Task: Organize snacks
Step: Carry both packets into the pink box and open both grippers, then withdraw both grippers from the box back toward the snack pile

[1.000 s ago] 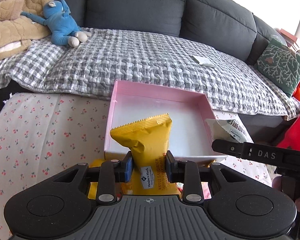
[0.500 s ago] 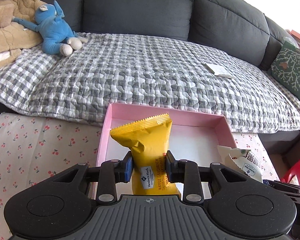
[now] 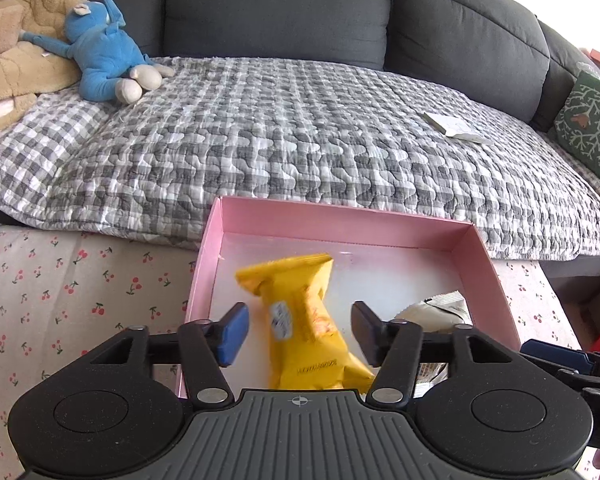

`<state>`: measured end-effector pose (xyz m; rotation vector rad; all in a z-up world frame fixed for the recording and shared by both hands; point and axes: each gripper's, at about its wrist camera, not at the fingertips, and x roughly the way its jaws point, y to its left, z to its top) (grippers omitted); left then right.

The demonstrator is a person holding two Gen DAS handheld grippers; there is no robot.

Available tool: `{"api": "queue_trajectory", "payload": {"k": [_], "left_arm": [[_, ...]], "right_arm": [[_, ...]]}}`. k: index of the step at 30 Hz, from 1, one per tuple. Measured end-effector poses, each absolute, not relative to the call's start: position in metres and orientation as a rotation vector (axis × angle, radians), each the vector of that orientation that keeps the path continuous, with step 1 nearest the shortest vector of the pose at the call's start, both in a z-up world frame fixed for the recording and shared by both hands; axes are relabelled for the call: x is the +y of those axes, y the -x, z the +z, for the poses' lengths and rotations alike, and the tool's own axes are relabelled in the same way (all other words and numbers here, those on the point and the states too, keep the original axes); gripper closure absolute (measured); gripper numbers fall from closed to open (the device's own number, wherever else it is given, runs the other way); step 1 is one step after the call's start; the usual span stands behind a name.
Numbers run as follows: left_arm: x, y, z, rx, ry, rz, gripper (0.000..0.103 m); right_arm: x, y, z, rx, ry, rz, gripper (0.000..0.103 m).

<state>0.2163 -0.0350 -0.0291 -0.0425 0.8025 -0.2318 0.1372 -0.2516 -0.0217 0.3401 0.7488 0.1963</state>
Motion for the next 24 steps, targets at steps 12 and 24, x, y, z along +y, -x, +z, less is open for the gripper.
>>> {"api": "queue_trajectory", "payload": {"k": [12, 24], "left_arm": [[-0.017, -0.189, -0.023, 0.799, 0.057, -0.247, 0.016], [0.004, -0.132, -0.012, 0.788, 0.022, -0.319, 0.008]], "right_arm": [[-0.253, -0.118, -0.008, 0.726, -0.304, 0.175, 0.018], [-0.231, -0.076, 0.011, 0.660, -0.199, 0.167, 0.000]]}}
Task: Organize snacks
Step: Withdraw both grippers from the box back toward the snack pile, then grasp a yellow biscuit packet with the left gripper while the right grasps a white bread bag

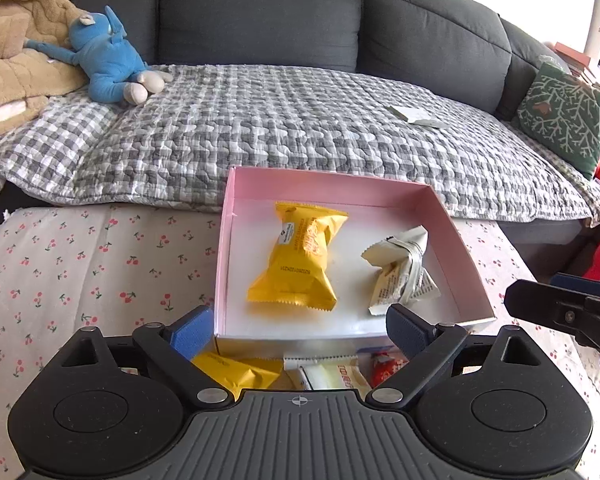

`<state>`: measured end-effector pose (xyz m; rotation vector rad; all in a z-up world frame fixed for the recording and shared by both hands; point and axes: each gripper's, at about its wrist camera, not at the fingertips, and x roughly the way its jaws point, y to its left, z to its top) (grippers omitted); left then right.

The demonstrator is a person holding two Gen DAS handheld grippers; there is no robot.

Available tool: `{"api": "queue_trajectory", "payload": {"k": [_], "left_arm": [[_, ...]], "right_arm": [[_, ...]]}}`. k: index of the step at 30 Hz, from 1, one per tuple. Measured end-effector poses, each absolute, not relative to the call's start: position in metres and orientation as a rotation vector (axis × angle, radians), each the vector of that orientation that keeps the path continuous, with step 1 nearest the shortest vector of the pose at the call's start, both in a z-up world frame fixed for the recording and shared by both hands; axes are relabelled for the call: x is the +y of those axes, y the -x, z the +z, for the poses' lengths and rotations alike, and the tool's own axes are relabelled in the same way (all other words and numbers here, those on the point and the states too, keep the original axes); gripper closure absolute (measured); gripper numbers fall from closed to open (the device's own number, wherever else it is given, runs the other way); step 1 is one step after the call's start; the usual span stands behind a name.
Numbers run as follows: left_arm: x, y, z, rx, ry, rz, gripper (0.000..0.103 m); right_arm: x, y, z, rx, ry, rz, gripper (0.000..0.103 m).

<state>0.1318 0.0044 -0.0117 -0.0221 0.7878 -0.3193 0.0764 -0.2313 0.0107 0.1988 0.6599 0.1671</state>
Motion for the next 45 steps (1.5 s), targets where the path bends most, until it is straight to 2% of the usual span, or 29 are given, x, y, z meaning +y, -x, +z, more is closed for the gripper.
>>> {"api": "queue_trajectory", "payload": {"k": [20, 35, 45], "left_arm": [[0.037, -0.045, -0.015, 0.779, -0.054, -0.326, 0.005], [0.054, -0.007, -0.041, 0.774, -0.141, -0.347, 0.005], [0.064, 0.009, -0.060, 0.772, -0.150, -0.351, 0.006]], "right_arm": [[-0.209, -0.016, 0.009, 0.652, -0.107, 0.164, 0.000], [-0.216, 0.006, -0.017, 0.686, -0.151, 0.134, 0.000], [-0.198, 0.015, -0.044, 0.776, -0.093, 0.201, 0.001]]}}
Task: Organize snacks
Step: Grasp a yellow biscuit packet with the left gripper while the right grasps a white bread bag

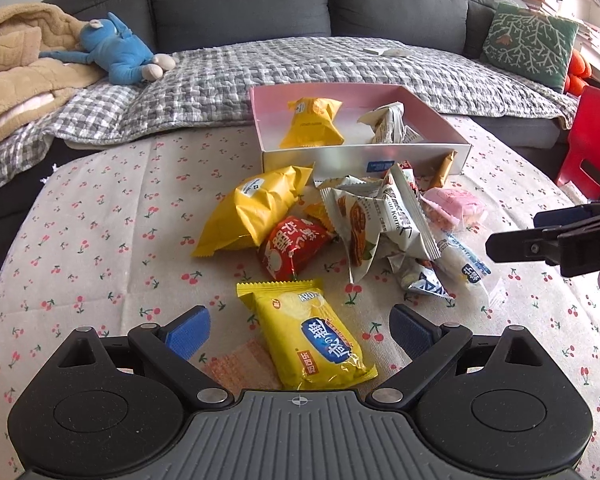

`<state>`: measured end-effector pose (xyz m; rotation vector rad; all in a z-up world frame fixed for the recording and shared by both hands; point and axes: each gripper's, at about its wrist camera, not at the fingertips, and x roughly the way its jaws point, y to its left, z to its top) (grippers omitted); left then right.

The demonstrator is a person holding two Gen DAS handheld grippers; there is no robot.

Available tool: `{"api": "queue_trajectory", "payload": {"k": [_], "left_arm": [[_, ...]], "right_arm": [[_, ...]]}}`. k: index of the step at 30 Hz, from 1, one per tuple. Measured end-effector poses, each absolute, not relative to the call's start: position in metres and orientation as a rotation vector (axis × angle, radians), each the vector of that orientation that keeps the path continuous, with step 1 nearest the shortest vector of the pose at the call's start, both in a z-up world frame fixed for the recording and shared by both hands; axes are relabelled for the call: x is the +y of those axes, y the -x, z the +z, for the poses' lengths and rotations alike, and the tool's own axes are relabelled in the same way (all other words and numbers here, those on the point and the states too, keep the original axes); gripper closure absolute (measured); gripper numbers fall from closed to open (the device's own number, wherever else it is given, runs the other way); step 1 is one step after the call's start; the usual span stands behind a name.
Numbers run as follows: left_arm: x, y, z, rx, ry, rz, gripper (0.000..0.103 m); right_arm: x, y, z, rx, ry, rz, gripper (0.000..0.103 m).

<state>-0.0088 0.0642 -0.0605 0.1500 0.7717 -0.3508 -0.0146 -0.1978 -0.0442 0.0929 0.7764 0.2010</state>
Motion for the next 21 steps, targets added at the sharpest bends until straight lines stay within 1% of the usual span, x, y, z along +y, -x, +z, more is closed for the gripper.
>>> {"api": "queue_trajectory", "payload": {"k": [4, 6, 7, 8, 9, 11, 12, 13, 15, 21], "left_arm": [[0.064, 0.010, -0.062, 0.738, -0.144, -0.359, 0.010], [0.063, 0.009, -0.063, 0.737, -0.138, -0.385, 0.014], [0.061, 0.008, -0.063, 0.741, -0.140, -0.394, 0.017], [0.059, 0.007, -0.065, 0.749, -0.145, -0.398, 0.021], [0.058, 0.005, -0.067, 0.761, -0.151, -0.402, 0.024], [0.056, 0.002, -0.071, 0.793, -0.156, -0.398, 0.036], [0.056, 0.000, -0.074, 0.815, -0.156, -0.389, 0.038], [0.056, -0.001, -0.076, 0.824, -0.156, -0.385, 0.041], [0.055, -0.001, -0.077, 0.818, -0.171, -0.380, 0.042], [0.047, -0.001, -0.082, 0.811, -0.229, -0.369, 0.042]], "right_arm": [[-0.192, 0.012, -0.052, 0.800, -0.088, 0.206, 0.002], [-0.191, 0.010, -0.054, 0.797, -0.092, 0.215, 0.009], [-0.191, 0.009, -0.055, 0.795, -0.093, 0.213, 0.011], [-0.191, 0.008, -0.056, 0.793, -0.094, 0.212, 0.016], [-0.191, 0.007, -0.057, 0.791, -0.095, 0.212, 0.023], [-0.191, 0.004, -0.060, 0.796, -0.093, 0.212, 0.029], [-0.191, 0.002, -0.062, 0.802, -0.092, 0.212, 0.033], [-0.191, 0.002, -0.063, 0.806, -0.091, 0.211, 0.034], [-0.189, 0.001, -0.066, 0.812, -0.095, 0.222, 0.037], [-0.176, -0.001, -0.073, 0.833, -0.041, 0.261, 0.041]]}}
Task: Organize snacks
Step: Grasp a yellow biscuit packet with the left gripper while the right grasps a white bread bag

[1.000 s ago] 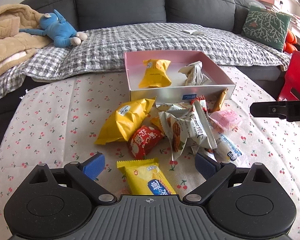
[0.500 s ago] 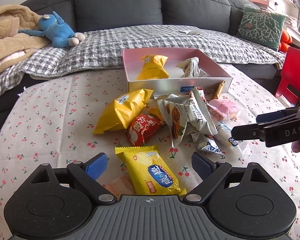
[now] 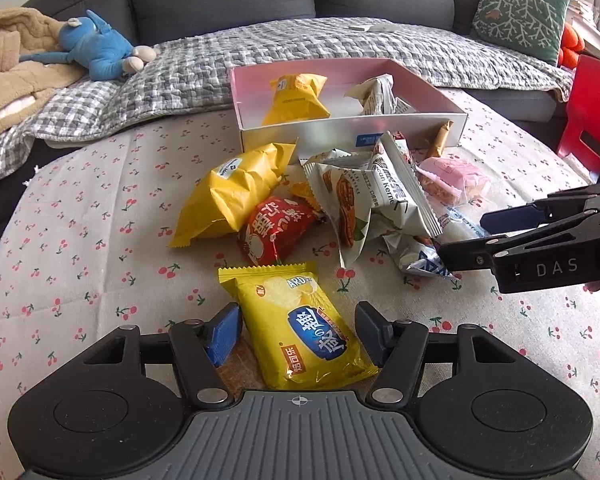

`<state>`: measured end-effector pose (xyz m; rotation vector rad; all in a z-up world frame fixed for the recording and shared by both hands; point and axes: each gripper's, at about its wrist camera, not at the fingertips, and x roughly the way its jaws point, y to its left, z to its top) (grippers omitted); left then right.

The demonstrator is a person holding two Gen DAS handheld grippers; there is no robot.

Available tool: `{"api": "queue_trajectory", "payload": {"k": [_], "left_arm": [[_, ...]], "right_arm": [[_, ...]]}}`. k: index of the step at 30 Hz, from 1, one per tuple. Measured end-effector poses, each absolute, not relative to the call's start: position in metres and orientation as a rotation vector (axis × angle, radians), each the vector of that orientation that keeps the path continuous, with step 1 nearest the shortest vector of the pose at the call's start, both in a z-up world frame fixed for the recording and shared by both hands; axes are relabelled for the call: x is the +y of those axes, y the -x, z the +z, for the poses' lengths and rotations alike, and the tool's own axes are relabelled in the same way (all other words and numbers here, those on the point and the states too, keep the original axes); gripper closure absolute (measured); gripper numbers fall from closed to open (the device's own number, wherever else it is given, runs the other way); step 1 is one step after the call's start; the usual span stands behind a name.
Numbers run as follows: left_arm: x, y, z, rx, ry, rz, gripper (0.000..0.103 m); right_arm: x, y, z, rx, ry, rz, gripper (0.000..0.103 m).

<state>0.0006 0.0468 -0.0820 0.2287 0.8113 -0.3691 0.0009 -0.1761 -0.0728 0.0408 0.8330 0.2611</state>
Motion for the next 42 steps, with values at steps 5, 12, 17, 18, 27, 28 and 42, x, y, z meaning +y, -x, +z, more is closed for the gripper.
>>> {"api": "queue_trajectory", "payload": {"k": [5, 12, 17, 18, 27, 28, 42], "left_arm": [[0.044, -0.005, -0.088, 0.821, -0.234, -0.344, 0.043], [0.046, -0.007, -0.087, 0.845, -0.216, -0.328, 0.057], [0.050, -0.008, -0.082, 0.852, -0.183, -0.325, 0.061], [0.051, -0.008, -0.081, 0.851, -0.178, -0.326, 0.062], [0.052, -0.006, -0.069, 0.842, -0.154, -0.342, 0.075], [0.052, -0.006, -0.068, 0.843, -0.155, -0.342, 0.075], [0.046, -0.011, -0.085, 0.910, -0.247, -0.351, 0.054]], "right_arm": [[-0.163, 0.000, -0.076, 0.801, 0.081, 0.248, 0.048], [-0.160, 0.000, -0.074, 0.792, 0.126, 0.252, 0.068], [-0.162, -0.002, -0.071, 0.818, 0.089, 0.254, 0.069], [-0.164, -0.002, -0.070, 0.824, 0.078, 0.255, 0.069], [-0.173, 0.000, -0.058, 0.883, -0.041, 0.267, 0.070], [-0.175, 0.001, -0.057, 0.888, -0.055, 0.269, 0.070], [-0.183, 0.002, -0.059, 0.952, -0.087, 0.269, 0.070]]}}
